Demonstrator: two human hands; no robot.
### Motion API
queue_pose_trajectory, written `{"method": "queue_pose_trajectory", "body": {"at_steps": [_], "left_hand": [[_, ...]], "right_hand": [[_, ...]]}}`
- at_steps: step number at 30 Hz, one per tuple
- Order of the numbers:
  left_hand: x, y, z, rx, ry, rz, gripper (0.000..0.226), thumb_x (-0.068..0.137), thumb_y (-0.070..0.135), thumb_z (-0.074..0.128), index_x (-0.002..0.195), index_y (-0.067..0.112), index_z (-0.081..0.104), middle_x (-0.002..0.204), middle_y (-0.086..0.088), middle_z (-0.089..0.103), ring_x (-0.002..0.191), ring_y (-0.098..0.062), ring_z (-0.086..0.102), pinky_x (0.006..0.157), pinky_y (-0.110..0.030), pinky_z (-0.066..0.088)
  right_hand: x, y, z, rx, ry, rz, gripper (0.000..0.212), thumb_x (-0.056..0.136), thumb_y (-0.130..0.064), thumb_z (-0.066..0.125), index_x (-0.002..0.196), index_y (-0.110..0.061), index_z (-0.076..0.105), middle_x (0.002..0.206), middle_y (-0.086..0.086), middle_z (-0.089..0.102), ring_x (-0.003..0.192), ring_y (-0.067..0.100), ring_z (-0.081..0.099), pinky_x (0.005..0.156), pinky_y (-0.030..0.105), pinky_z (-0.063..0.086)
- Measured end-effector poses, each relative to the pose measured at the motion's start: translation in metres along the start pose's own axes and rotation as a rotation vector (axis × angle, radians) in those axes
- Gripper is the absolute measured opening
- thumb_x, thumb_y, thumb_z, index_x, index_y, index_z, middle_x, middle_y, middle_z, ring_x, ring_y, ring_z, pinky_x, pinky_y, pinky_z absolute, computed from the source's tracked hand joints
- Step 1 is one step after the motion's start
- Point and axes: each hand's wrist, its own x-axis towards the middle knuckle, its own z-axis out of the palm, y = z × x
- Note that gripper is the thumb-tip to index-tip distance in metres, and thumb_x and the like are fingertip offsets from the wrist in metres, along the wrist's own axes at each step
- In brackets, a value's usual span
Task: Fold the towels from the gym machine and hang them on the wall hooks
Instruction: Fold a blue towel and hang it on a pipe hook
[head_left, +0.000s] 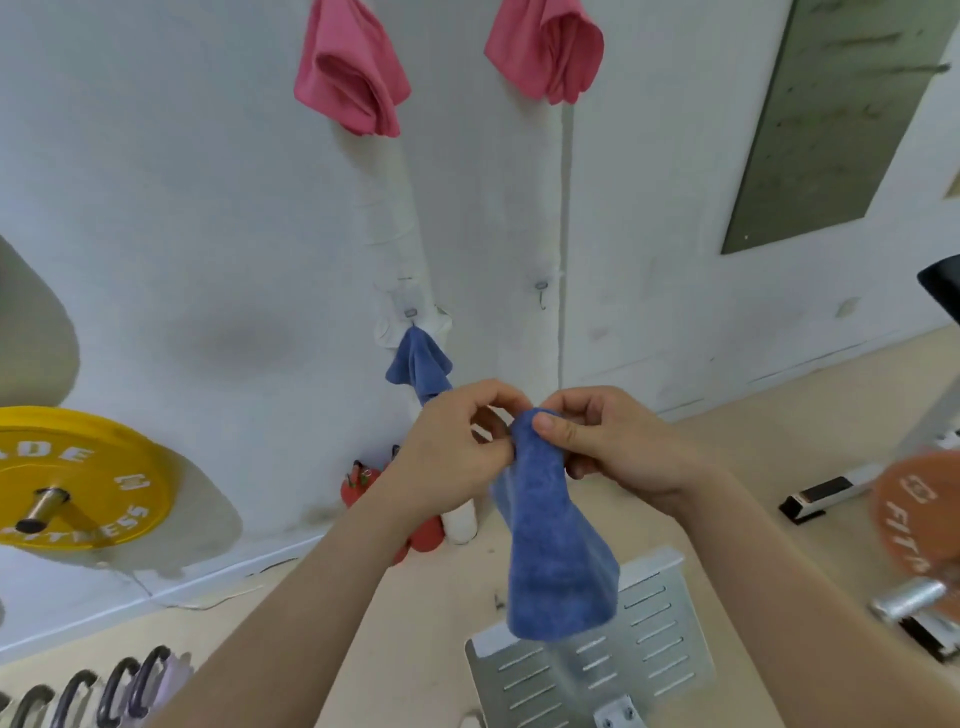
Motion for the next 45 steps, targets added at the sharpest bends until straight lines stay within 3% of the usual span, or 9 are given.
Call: {"method": "queue_pose_trajectory", "body": {"at_steps": [5,9,13,17,25,34,40,42,45], "left_hand": [[0.105,-0.059,-0.007,-0.264,-0.117,-0.156,0.014,0.087,0.013,0.065,0.100,0.010,0.071,0.087,-0.006,0.074,0.081,-0.018,0.072,0.073,-0.022,0.057],[0.208,-0.127,-0.013,-0.175,-0.186,-0.124,0.008,0.082,0.008,0.070,0.082,0.016,0.072,0.066,0.007,0.068,0.061,-0.009,0.062,0.063,-0.025,0.052],[0.290,-0.181,-0.009,-0.120,-0.228,-0.097,0.024,0.083,0.010,0.067,0.069,0.029,0.063,0.064,0.012,0.062,0.061,-0.002,0.054,0.063,-0.020,0.045],[0.352,-0.227,0.012,-0.093,-0.255,-0.123,0.021,0.082,0.015,0.067,0.069,0.030,0.061,0.066,0.011,0.062,0.064,-0.005,0.057,0.066,-0.020,0.045],[0.440,-0.303,0.061,-0.100,-0.071,-0.246,0.023,0.073,0.011,0.068,0.068,0.033,0.063,0.062,0.014,0.063,0.057,0.003,0.055,0.058,-0.007,0.042],[0.484,-0.355,0.106,0.163,0.219,0.020,0.016,0.081,-0.001,0.060,0.074,0.009,0.070,0.073,-0.003,0.064,0.065,-0.008,0.052,0.067,-0.007,0.036],[0.477,-0.374,0.124,0.210,0.236,-0.005,0.016,0.086,0.021,0.058,0.085,0.013,0.072,0.087,0.008,0.054,0.064,-0.005,0.050,0.057,-0.011,0.035],[0.473,-0.371,0.127,0.120,0.178,-0.114,0.015,0.089,0.023,0.058,0.093,0.016,0.071,0.092,0.013,0.054,0.069,-0.003,0.051,0.061,-0.014,0.040],[0.465,-0.360,0.128,0.027,0.087,-0.164,0.016,0.093,0.025,0.053,0.103,0.023,0.065,0.097,0.013,0.064,0.081,-0.005,0.060,0.072,-0.020,0.048]], "right_hand": [[0.094,0.015,-0.037,-0.061,0.123,0.072,0.023,0.084,-0.033,0.066,0.084,-0.009,0.069,0.062,-0.004,0.064,0.055,0.005,0.055,0.053,0.016,0.042],[0.183,0.028,-0.076,-0.082,0.096,0.208,0.028,0.093,-0.033,0.055,0.072,-0.024,0.070,0.067,-0.007,0.067,0.061,0.005,0.060,0.058,0.016,0.046],[0.255,0.043,-0.121,-0.110,0.013,0.347,0.006,0.093,-0.021,0.058,0.096,-0.018,0.063,0.082,-0.003,0.067,0.073,0.006,0.062,0.065,0.018,0.044],[0.314,0.069,-0.166,-0.289,0.017,0.493,0.011,0.094,-0.025,0.058,0.085,-0.020,0.061,0.076,0.000,0.065,0.068,0.007,0.062,0.062,0.023,0.038],[0.417,0.141,-0.241,-0.521,0.177,0.496,0.025,0.095,-0.028,0.056,0.075,-0.013,0.059,0.068,0.001,0.061,0.064,0.015,0.059,0.070,0.027,0.048],[0.483,0.191,-0.266,-0.721,0.494,0.432,0.020,0.088,-0.028,0.062,0.069,-0.022,0.055,0.067,-0.002,0.059,0.071,0.021,0.057,0.062,0.027,0.045],[0.475,0.228,-0.238,-0.217,0.889,0.395,0.025,0.082,-0.029,0.071,0.095,-0.021,0.052,0.088,-0.003,0.063,0.082,0.022,0.066,0.076,0.038,0.056],[0.472,0.227,-0.228,-0.239,0.854,0.395,0.011,0.090,-0.032,0.061,0.089,-0.021,0.062,0.084,-0.004,0.068,0.080,0.017,0.067,0.076,0.032,0.055],[0.467,0.222,-0.216,-0.188,0.715,0.384,0.032,0.097,-0.036,0.047,0.084,-0.016,0.068,0.077,0.001,0.072,0.077,0.016,0.068,0.074,0.031,0.054]]}}
